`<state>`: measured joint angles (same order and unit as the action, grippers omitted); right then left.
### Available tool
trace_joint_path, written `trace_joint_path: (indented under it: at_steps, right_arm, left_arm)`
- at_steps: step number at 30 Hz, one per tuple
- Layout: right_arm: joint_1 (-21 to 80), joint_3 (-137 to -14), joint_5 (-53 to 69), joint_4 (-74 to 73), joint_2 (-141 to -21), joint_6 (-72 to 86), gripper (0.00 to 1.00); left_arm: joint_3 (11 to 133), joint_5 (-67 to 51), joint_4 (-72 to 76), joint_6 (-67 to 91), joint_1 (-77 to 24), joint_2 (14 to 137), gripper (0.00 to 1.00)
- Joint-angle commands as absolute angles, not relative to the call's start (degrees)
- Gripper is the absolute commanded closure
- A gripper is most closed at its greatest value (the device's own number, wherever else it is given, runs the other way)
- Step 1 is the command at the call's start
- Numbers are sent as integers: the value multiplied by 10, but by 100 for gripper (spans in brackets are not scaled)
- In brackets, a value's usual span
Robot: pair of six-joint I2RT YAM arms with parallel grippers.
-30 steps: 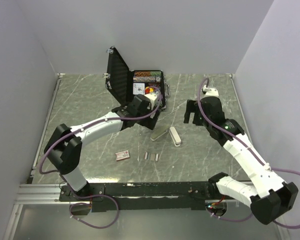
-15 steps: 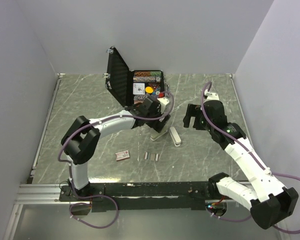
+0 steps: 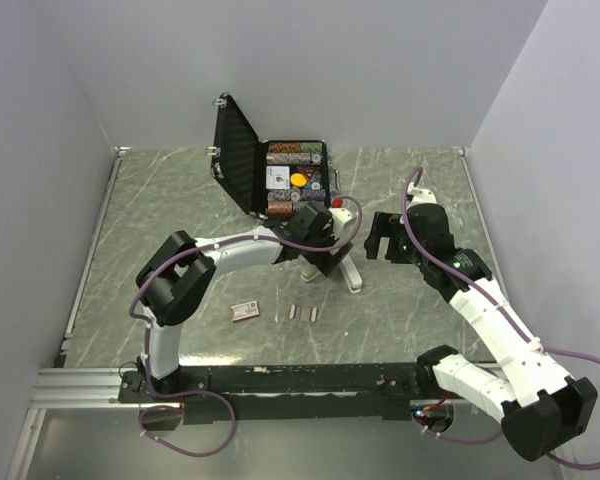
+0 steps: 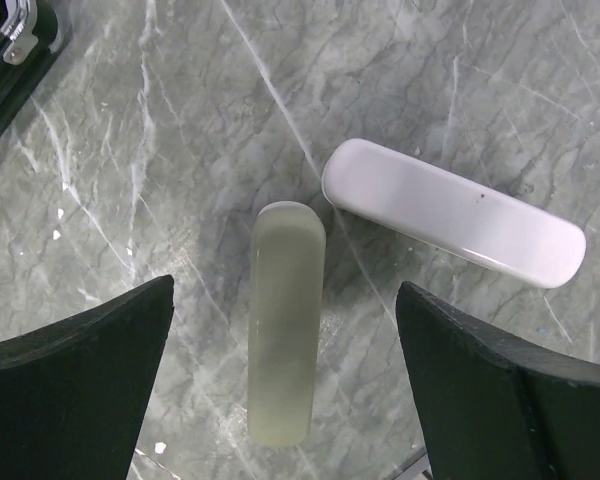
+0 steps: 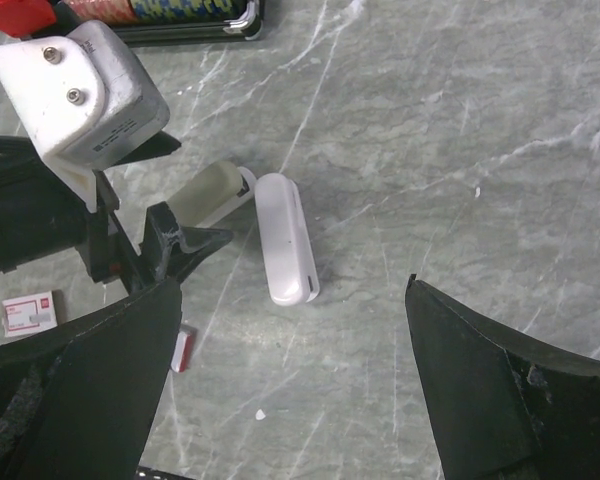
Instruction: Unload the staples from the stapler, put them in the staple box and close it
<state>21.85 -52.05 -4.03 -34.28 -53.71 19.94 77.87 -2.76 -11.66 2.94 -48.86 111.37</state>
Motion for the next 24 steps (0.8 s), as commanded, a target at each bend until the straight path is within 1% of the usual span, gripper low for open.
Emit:
trace_joint_path:
  at_steps: [1,6,12,17,20,22,23,24]
  right_arm:
    - [215,-517,-35,-333,-526,204,0]
    - [215,-515,-34,-334,-527,205,0]
    - [215,-512,-33,-331,-529,206,0]
    - [215,-511,-34,-331,-530,207,0]
    - [215,-512,-34,-331,-530,207,0]
    - [215,-511,-34,-331,-528,206,0]
    - [215,-510,-34,-330,-528,206,0]
    - [215,-509,-33,-330,-528,205,0]
  left_arm:
    - [782,-43,-94,16,-491,1121,4]
    - [777,-34,-92,7,-490,1128,7]
    - [778,-30,-97,-15,-491,1136,19]
    - [773,-18,-99,-24,-490,1141,23]
    - [772,-18,-98,-24,-491,1143,32]
    - [770,-15,-95,-22,-491,1144,34]
    - [770,-15,-97,-22,-491,1147,39]
    - [771,-14,-97,-22,-491,1147,47]
